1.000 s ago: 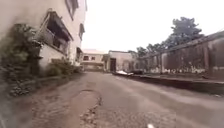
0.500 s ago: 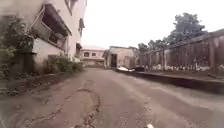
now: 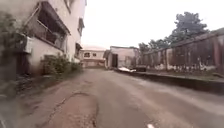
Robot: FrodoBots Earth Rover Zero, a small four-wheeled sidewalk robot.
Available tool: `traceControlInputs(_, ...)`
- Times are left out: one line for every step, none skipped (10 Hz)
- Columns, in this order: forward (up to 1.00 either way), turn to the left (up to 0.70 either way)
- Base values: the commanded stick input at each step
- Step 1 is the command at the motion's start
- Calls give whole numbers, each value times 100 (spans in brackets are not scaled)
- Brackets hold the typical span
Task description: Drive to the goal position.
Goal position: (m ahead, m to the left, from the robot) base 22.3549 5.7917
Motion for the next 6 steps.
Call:
traceControlInputs(70,0)
traceControlInputs(70,0)
traceControlInputs(70,0)
traceControlInputs(70,0)
traceControlInputs(70,0)
traceControlInputs(70,0)
